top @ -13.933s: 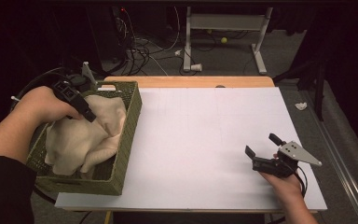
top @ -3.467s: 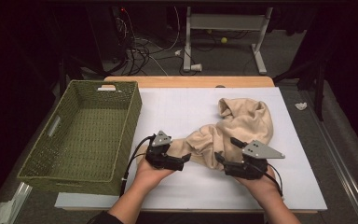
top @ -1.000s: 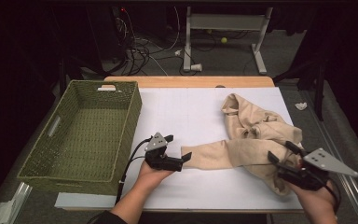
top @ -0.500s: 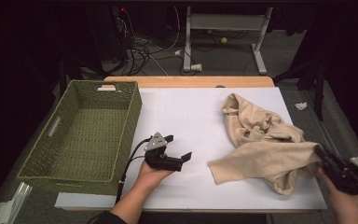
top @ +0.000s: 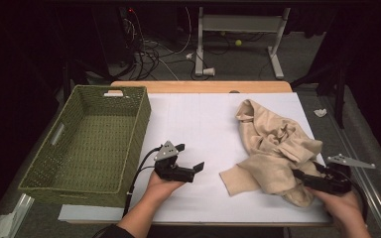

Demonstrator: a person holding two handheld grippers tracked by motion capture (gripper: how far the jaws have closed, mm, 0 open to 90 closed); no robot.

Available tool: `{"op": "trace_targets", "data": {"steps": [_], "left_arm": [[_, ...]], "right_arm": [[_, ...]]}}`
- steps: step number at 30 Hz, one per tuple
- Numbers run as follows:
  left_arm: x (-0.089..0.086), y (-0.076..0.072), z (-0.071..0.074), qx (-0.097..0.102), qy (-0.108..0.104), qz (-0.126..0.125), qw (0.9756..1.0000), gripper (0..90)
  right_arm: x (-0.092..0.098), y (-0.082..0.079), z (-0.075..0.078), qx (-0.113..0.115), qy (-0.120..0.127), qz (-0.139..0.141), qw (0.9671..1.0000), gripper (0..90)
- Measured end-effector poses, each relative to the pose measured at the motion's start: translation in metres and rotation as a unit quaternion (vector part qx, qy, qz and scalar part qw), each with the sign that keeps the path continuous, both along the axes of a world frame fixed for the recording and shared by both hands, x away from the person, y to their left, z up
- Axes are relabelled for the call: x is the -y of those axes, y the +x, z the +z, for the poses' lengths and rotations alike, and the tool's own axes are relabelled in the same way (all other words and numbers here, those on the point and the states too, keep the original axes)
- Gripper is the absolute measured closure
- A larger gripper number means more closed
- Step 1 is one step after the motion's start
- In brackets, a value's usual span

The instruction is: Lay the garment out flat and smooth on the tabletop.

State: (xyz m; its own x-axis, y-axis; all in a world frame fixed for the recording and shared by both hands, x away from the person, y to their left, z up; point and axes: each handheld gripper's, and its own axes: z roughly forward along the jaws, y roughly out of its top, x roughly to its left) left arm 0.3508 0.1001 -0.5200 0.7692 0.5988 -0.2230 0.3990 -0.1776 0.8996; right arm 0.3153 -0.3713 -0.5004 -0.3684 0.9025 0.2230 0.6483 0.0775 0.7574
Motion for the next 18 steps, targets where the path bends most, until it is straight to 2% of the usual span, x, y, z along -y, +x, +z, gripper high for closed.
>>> {"op": "trace_targets", "data": {"steps": [2,3,5,7,8,13,18], "left_arm": [[0.0,0.0,0.0,-0.001,0.0,0.001,1.0,0.0],[0.0,0.0,0.0,-0.001,0.0,0.001,1.0,0.0],[0.0,0.0,0.0,-0.001,0.001,0.002,1.0,0.0],[0.0,0.0,0.0,0.0,0.002,0.002,1.0,0.0],[0.001,0.0,0.0,0.0,0.002,0.003,1.0,0.0],[0.001,0.0,0.0,-0.002,0.003,0.004,1.0,0.0],[0.0,0.001,0.0,-0.004,0.001,0.006,1.0,0.0]], "right_arm": [[-0.013,0.005,0.002,0.008,-0.01,0.018,0.9998,45.3],[-0.019,0.006,0.002,0.019,-0.024,0.023,0.9993,52.2],[-0.03,0.007,0.003,0.037,-0.041,0.032,0.998,59.6],[-0.041,0.008,0.004,0.051,-0.05,0.051,0.9961,62.6],[-0.041,0.008,0.004,0.051,-0.05,0.051,0.9961,62.6],[-0.073,0.012,0.004,0.07,-0.035,0.108,0.9911,64.0],[-0.115,0.014,0.008,0.086,-0.033,0.176,0.9801,64.1]]}}
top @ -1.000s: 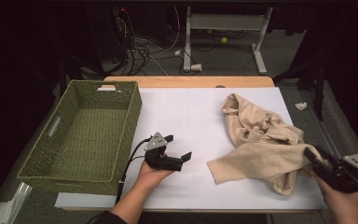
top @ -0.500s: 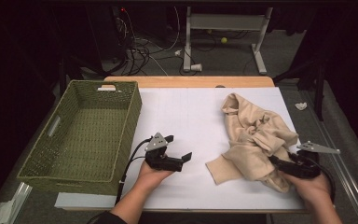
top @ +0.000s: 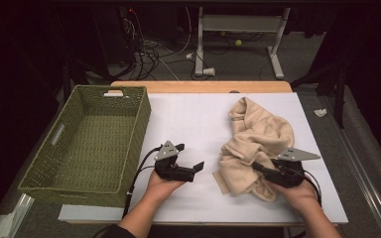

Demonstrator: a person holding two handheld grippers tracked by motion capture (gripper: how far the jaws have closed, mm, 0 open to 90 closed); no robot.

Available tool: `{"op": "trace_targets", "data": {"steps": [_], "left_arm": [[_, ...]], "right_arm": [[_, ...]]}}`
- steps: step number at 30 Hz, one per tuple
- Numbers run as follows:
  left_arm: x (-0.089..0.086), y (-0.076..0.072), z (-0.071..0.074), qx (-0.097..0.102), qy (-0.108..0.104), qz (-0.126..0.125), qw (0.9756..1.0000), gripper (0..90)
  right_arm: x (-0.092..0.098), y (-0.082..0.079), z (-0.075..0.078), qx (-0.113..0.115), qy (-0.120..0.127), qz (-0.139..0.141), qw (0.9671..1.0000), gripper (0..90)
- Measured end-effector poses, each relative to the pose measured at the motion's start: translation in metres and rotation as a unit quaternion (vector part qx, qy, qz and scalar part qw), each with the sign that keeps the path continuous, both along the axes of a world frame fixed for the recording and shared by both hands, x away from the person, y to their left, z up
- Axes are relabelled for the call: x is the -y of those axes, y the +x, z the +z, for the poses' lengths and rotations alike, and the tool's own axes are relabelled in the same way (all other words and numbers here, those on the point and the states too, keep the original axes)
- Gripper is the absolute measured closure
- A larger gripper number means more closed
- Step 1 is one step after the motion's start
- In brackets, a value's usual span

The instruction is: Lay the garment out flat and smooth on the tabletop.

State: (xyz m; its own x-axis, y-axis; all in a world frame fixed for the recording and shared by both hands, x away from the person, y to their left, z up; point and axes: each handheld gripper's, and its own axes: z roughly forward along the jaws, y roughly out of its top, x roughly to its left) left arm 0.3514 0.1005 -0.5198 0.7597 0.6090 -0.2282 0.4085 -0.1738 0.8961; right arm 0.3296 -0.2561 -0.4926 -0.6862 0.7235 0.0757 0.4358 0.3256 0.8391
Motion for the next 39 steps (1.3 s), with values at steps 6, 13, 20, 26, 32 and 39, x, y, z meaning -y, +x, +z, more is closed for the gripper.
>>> {"op": "trace_targets", "data": {"steps": [6,13,20,26,32,39], "left_arm": [[0.0,0.0,0.0,0.002,0.003,-0.001,1.0,0.0],[0.0,-0.001,0.0,0.001,0.005,-0.003,1.0,0.0],[-0.001,-0.001,0.0,0.0,0.003,-0.003,1.0,0.0],[-0.001,-0.002,0.0,0.003,0.003,-0.007,1.0,1.4],[0.002,-0.003,0.001,0.007,0.012,-0.007,0.9999,7.4],[0.029,0.002,0.005,-0.01,0.016,-0.026,0.9995,12.4]], "right_arm": [[-0.052,-0.009,0.005,0.036,-0.03,0.08,0.9957,64.1],[-0.046,-0.01,0.01,0.055,-0.019,0.052,0.9969,56.2],[0.012,-0.006,0.019,0.064,0.017,-0.009,0.9978,62.1],[0.064,-0.005,0.02,0.066,0.026,-0.092,0.9932,60.1],[0.117,-0.007,0.013,0.058,0.001,-0.214,0.975,48.9],[0.119,-0.025,0.027,0.086,0.052,-0.198,0.975,38.3]]}}
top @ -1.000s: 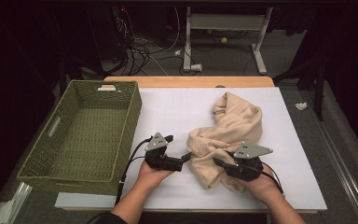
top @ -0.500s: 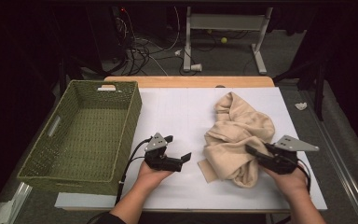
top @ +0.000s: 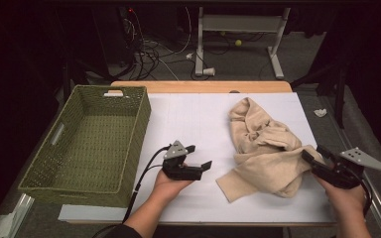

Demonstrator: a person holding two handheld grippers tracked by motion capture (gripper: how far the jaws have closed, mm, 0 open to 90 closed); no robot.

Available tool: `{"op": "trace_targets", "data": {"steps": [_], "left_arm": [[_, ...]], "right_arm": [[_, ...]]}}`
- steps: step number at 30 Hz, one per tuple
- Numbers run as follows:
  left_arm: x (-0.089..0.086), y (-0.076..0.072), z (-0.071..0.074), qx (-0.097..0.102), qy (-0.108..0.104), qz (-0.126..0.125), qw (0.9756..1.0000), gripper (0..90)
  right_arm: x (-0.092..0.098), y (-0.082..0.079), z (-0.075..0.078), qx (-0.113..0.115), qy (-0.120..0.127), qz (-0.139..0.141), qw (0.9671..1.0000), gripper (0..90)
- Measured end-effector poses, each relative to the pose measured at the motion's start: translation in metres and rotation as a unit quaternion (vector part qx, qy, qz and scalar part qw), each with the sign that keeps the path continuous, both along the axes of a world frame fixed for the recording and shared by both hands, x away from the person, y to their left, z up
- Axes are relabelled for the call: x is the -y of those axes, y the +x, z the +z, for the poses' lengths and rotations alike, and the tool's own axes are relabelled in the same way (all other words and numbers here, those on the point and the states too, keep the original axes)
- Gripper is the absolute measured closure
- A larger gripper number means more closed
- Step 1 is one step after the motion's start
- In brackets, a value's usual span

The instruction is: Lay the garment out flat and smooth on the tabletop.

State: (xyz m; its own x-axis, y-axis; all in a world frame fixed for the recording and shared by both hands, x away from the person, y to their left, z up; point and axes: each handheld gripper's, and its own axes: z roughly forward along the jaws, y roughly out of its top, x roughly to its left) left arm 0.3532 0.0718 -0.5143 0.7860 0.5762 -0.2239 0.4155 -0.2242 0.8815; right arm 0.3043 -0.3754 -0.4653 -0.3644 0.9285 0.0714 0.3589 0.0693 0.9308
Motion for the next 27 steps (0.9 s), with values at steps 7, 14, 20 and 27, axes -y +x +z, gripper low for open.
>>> {"op": "trace_targets", "data": {"steps": [7,14,20,27], "left_arm": [[0.056,0.036,0.008,-0.012,0.026,-0.029,0.9992,17.5],[0.114,0.059,0.004,-0.033,0.063,-0.07,0.995,18.9],[0.129,0.065,0.001,-0.06,0.045,-0.129,0.9888,41.9],[0.1,0.047,0.002,-0.032,0.027,-0.13,0.9906,75.0]], "right_arm": [[-0.028,-0.02,0.007,0.019,-0.021,0.046,0.9986,33.8],[-0.036,-0.028,-0.002,-0.002,-0.023,0.085,0.9961,33.8],[-0.045,-0.022,-0.014,-0.037,-0.038,0.11,0.9925,27.8],[-0.067,-0.016,-0.029,-0.069,-0.066,0.145,0.9848,27.7]]}}
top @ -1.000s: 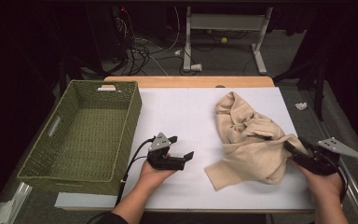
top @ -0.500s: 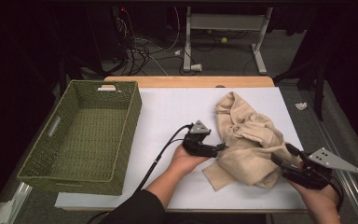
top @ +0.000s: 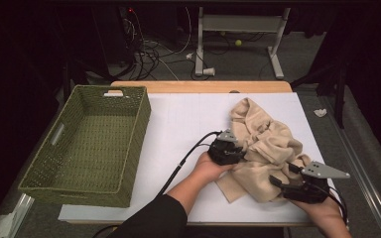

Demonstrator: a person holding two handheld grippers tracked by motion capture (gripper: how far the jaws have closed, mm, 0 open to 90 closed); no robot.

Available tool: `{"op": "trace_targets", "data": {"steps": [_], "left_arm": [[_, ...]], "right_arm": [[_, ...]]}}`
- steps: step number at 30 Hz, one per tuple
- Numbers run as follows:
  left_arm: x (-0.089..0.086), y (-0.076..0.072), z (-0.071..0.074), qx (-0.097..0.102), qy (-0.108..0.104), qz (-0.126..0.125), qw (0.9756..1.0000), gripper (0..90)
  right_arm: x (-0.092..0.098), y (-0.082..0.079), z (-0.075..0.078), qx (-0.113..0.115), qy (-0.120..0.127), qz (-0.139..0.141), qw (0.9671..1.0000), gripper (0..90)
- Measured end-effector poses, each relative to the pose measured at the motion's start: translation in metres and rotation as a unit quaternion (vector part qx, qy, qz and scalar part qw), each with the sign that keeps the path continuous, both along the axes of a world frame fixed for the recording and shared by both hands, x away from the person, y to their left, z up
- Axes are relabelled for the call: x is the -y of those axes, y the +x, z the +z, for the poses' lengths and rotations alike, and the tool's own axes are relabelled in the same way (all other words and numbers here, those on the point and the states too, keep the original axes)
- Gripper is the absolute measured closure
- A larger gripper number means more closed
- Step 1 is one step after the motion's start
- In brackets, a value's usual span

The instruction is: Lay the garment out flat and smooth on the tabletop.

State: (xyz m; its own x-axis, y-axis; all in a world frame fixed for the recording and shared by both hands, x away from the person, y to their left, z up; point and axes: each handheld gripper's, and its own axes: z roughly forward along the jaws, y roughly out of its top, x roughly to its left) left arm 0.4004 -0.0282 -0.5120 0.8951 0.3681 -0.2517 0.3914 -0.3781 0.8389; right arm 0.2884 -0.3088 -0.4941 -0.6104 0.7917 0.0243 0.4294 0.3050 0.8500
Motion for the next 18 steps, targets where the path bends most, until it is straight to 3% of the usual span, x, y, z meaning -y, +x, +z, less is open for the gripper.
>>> {"op": "trace_targets", "data": {"steps": [5,7,13,15,18], "left_arm": [[-0.044,-0.02,0.007,0.021,-0.02,0.035,0.999,77.0],[-0.061,-0.029,0.013,0.041,-0.014,0.047,0.9979,77.1],[-0.091,-0.053,0.016,0.054,-0.006,0.073,0.9958,77.0],[-0.1,-0.06,0.014,0.049,-0.012,0.083,0.9953,77.0],[-0.107,-0.068,0.009,0.049,-0.002,0.09,0.9947,76.9]], "right_arm": [[-0.011,0.005,-0.001,0.005,-0.001,0.004,1.0,35.6],[-0.014,0.007,0.0,0.007,0.006,0.006,0.9999,40.7],[-0.03,0.014,0.001,0.009,0.015,0.027,0.9995,56.7],[-0.038,0.017,0.003,0.022,0.007,0.034,0.9991,65.7],[-0.042,0.02,0.01,0.05,0.001,0.027,0.9984,79.6]]}}
